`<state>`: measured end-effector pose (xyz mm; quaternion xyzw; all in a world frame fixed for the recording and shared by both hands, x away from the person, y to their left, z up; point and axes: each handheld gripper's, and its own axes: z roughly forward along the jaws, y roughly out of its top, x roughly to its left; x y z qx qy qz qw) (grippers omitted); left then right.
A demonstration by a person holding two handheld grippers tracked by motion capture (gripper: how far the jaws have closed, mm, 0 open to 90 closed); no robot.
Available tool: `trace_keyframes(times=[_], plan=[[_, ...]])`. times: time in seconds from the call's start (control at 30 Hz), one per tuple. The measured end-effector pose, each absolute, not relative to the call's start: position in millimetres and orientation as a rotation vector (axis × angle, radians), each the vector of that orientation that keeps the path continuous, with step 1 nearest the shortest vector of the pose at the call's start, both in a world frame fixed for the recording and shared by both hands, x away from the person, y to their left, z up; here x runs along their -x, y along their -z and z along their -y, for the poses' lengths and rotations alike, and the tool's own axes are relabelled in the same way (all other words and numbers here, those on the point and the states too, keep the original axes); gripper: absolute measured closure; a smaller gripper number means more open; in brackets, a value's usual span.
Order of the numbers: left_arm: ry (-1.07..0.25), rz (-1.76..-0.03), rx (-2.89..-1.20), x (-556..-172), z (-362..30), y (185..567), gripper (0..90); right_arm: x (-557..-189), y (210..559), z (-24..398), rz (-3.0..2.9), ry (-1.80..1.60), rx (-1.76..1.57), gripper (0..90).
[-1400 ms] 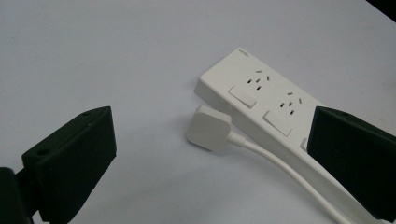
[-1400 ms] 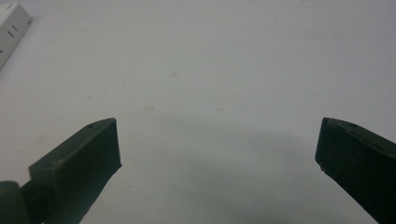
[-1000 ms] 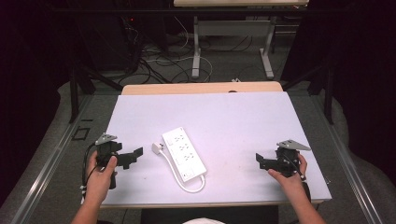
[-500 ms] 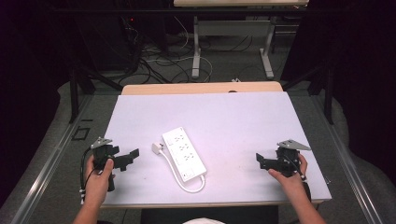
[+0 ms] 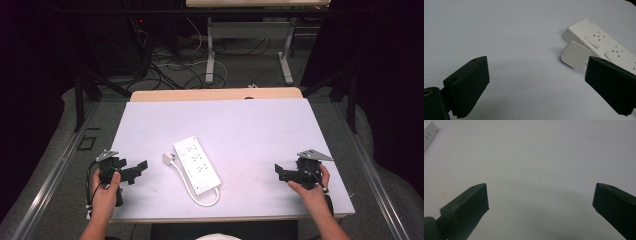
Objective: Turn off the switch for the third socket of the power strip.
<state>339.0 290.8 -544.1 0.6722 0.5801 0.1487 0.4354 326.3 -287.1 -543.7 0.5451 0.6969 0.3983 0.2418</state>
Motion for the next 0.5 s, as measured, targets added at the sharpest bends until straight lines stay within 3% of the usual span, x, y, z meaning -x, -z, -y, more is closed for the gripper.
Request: trace_keyframes(times=[0.5], plan=[[-0.383, -1.497, -1.654, -340.2, -301.8, 553.4, 5.6, -326.7, 543.9, 286.7, -1.909, -1.09, -1.485, 0.0]])
